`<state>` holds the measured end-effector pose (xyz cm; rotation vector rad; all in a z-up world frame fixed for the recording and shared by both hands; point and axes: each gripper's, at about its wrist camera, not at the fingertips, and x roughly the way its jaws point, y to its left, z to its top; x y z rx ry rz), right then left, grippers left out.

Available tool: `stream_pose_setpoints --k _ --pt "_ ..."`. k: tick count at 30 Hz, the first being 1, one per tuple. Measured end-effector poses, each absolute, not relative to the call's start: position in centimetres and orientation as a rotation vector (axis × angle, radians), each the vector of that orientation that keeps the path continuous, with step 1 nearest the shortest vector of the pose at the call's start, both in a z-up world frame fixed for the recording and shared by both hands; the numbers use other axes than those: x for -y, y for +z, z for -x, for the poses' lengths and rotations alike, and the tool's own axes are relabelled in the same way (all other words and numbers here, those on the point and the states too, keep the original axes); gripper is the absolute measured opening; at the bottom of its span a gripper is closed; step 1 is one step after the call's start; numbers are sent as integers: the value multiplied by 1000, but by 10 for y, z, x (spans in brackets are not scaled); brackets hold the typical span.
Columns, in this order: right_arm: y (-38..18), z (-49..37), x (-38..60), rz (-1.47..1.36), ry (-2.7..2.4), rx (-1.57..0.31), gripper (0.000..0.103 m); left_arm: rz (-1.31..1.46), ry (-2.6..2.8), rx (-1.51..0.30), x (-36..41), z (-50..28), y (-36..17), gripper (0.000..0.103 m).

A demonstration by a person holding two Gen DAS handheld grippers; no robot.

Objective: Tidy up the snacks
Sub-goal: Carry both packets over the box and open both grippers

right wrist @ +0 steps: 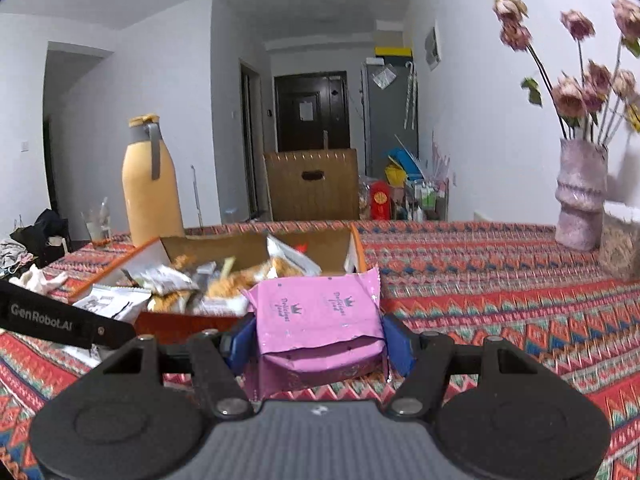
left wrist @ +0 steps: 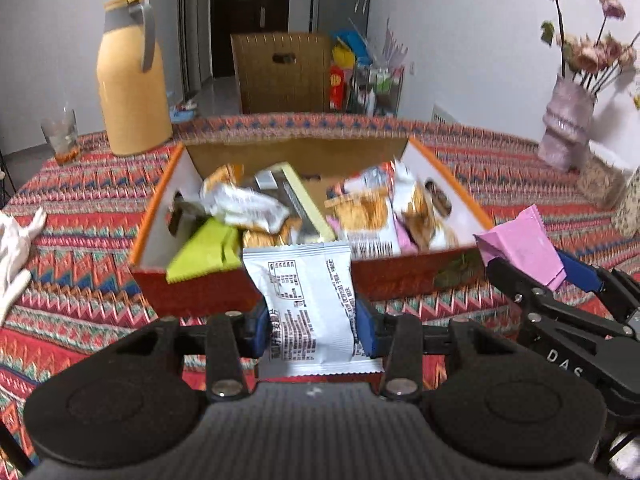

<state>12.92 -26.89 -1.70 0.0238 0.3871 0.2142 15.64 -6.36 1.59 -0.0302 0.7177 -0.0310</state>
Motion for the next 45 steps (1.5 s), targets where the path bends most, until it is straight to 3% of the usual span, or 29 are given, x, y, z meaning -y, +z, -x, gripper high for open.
stream_pose_setpoints --k 15,29,31,34,36,37,45 --pt "21 -191 227 -6 258 -323 66 92 15 -590 32 -202 47 43" --pt "-3 -257 191 47 271 -394 69 113 59 -637 5 -258 20 43" --pt "-5 -259 189 53 263 -396 73 118 64 -639 2 -259 18 51" --pt "-4 -259 190 56 245 -395 89 119 89 -620 -2 -255 19 84" --pt "-1 -256 196 38 232 -380 103 109 110 -587 -4 -248 24 93" --pt "1 -254 198 31 226 -372 103 109 114 -575 -5 -244 26 100" --pt "15 -229 220 -28 204 -350 103 100 127 -517 -12 -210 40 103"
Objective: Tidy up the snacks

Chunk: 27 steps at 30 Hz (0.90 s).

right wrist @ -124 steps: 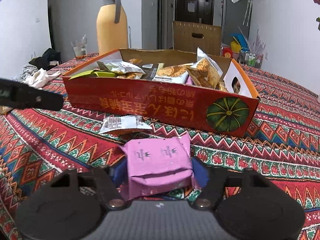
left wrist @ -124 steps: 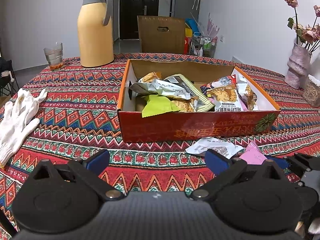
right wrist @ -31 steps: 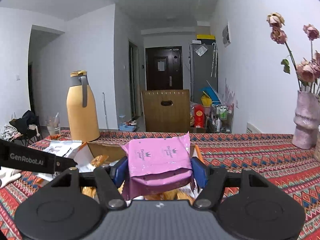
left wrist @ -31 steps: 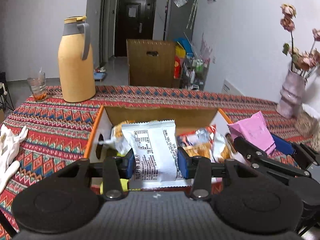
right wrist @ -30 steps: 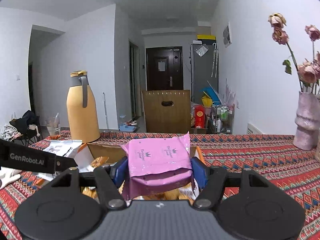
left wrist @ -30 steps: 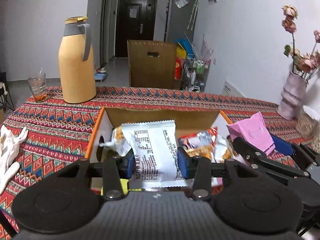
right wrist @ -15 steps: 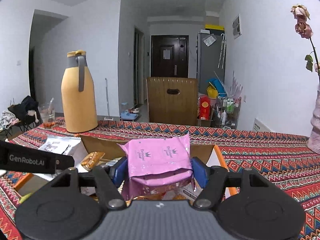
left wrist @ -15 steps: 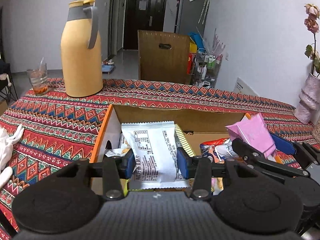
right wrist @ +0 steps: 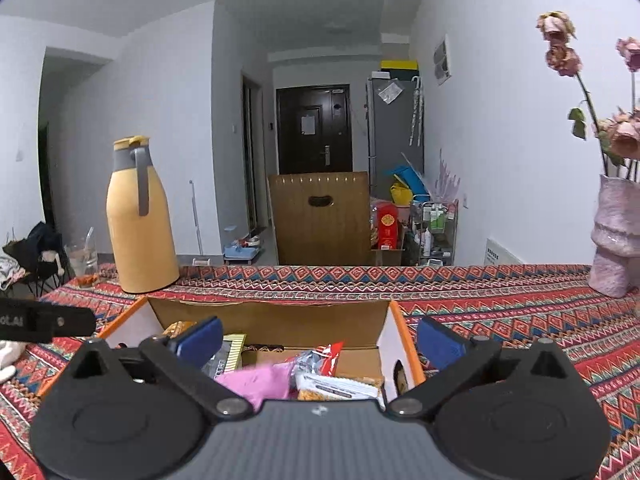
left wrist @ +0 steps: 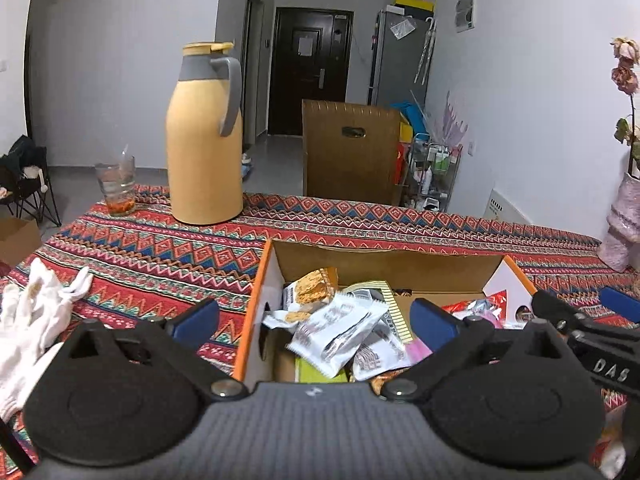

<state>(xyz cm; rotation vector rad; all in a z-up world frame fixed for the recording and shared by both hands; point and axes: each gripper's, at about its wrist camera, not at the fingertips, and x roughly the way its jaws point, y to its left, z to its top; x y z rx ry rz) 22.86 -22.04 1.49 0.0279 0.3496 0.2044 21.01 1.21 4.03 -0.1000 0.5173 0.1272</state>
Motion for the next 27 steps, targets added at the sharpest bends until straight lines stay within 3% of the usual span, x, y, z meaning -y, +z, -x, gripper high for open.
stream_pose_setpoints --k 15,27 --pt "34 -122 244 -65 252 -313 103 35 56 -410 -3 -107 51 103" --pt "16 -61 248 -60 268 -380 103 39 16 -429 1 -52 34 103"
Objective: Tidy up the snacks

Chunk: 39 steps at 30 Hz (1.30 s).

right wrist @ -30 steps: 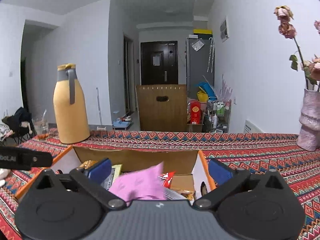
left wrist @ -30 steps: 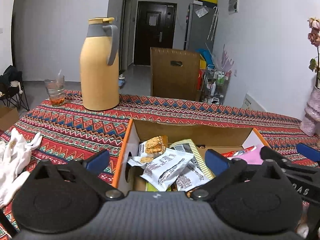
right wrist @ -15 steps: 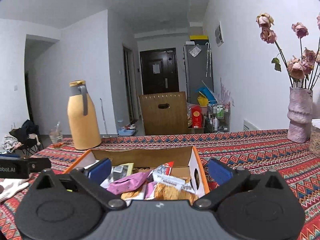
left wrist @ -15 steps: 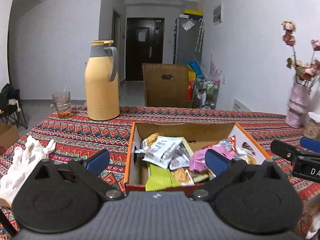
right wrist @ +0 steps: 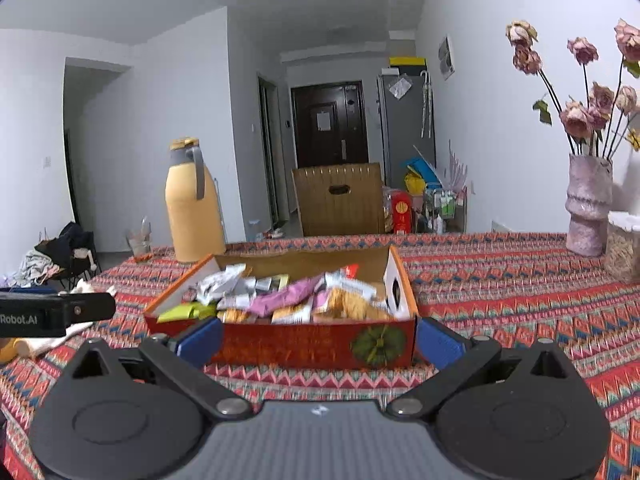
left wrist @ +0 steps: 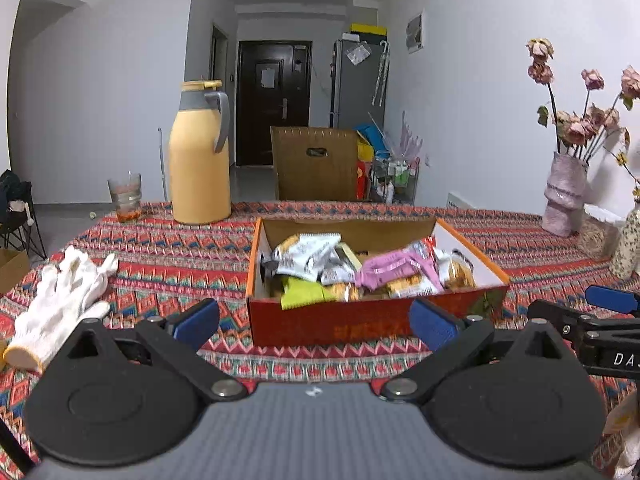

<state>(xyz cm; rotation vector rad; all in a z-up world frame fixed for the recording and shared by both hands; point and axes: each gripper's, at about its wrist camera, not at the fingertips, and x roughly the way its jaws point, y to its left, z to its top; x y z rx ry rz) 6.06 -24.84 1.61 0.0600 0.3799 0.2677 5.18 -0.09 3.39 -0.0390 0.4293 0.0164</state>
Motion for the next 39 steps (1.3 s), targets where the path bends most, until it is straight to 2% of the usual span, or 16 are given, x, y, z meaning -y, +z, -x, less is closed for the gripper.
stream_pose_setpoints --k 16,39 --pt "-22 -40 247 -62 267 -523 103 66 0 -548 -7 -32 -4 103" --pt "-28 -43 250 -67 263 -551 103 57 -12 -567 -3 -33 -10 103"
